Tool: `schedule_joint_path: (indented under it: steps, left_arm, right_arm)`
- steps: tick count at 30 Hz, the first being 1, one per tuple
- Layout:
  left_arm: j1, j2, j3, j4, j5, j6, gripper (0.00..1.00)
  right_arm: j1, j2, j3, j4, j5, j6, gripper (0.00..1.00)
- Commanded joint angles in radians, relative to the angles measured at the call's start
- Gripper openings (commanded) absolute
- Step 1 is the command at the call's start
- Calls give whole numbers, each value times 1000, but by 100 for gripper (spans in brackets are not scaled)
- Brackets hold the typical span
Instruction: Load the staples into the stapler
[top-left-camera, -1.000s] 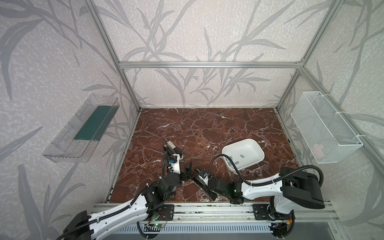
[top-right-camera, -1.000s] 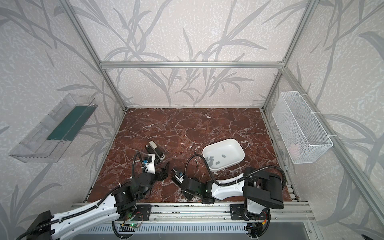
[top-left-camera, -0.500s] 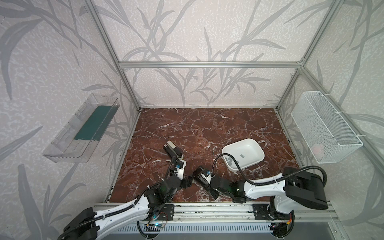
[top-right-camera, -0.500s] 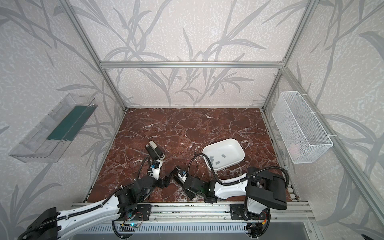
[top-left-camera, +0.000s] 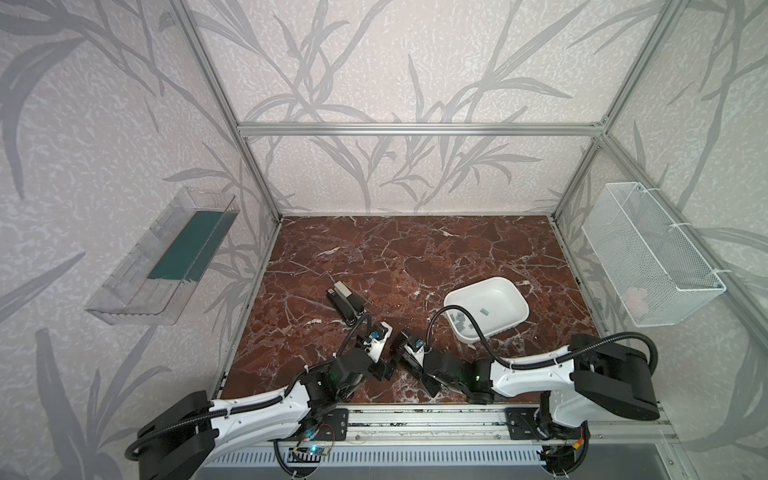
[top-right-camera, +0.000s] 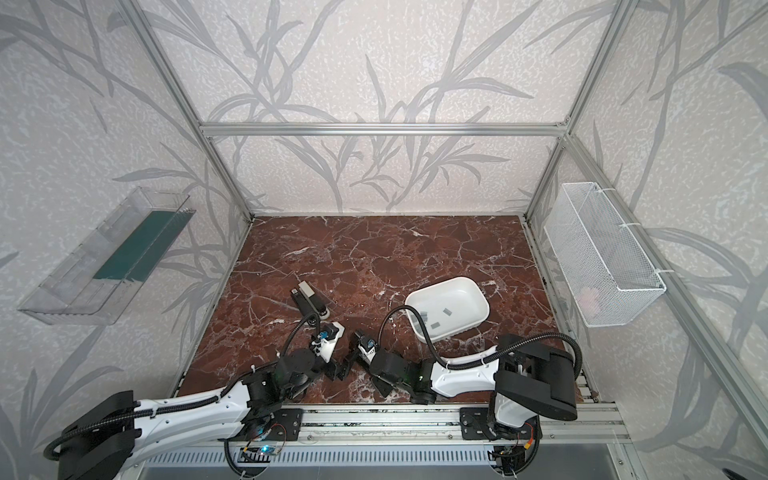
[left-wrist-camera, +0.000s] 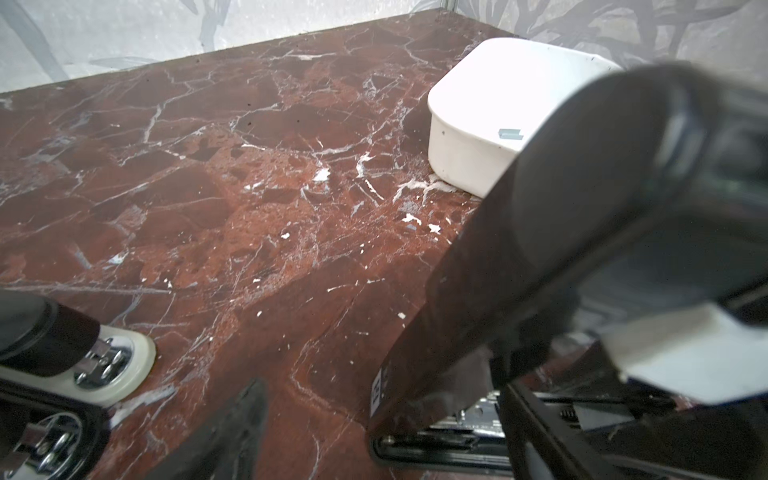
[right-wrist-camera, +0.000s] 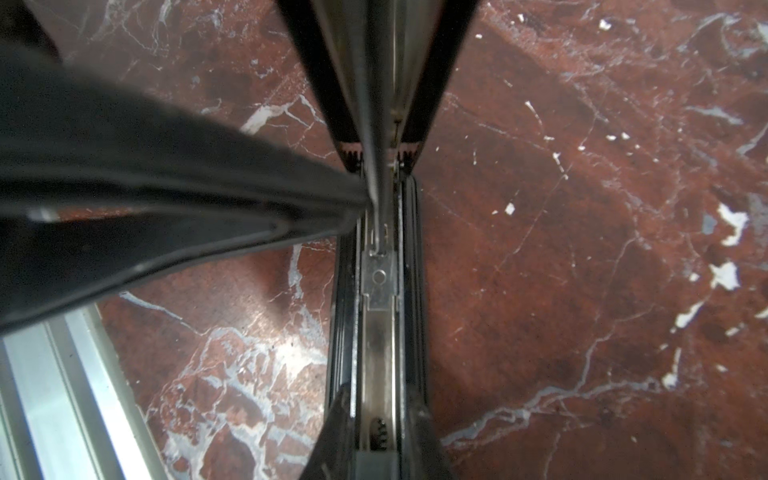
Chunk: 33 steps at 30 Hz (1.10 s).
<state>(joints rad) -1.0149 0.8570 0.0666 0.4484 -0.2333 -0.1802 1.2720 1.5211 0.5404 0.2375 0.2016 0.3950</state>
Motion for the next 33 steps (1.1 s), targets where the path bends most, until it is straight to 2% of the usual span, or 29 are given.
schedule_joint_path:
  steps: [1, 9, 11, 15, 20, 23, 28, 33]
  left_arm:
    - [-3, 31, 35, 52, 6, 35, 85]
    - [-3, 161, 85, 103, -1, 96, 56]
    - [-3, 195, 101, 105, 14, 108, 53]
    - [-5, 198, 106, 83, 29, 116, 56]
    - [-5, 95, 78, 9, 31, 112, 73]
    - [-4, 61, 61, 29, 52, 113, 80]
    - [-5, 109, 85, 75, 42, 135, 79]
    - [-5, 221, 109, 151, 54, 151, 72]
  right_arm:
    - [-16, 7, -1, -88, -2, -2, 5]
    - [-16, -13, -18, -77, -29, -12, 7]
    - [-16, -16, -20, -75, -27, -13, 8]
    - [-16, -10, -23, -78, -5, -2, 8]
    - [-46, -2, -29, -80, -13, 13, 7]
    - [-48, -12, -32, -78, -18, 4, 7]
    - [-46, -36, -44, -45, -59, -11, 8]
    - [-46, -44, -43, -38, -79, -14, 15]
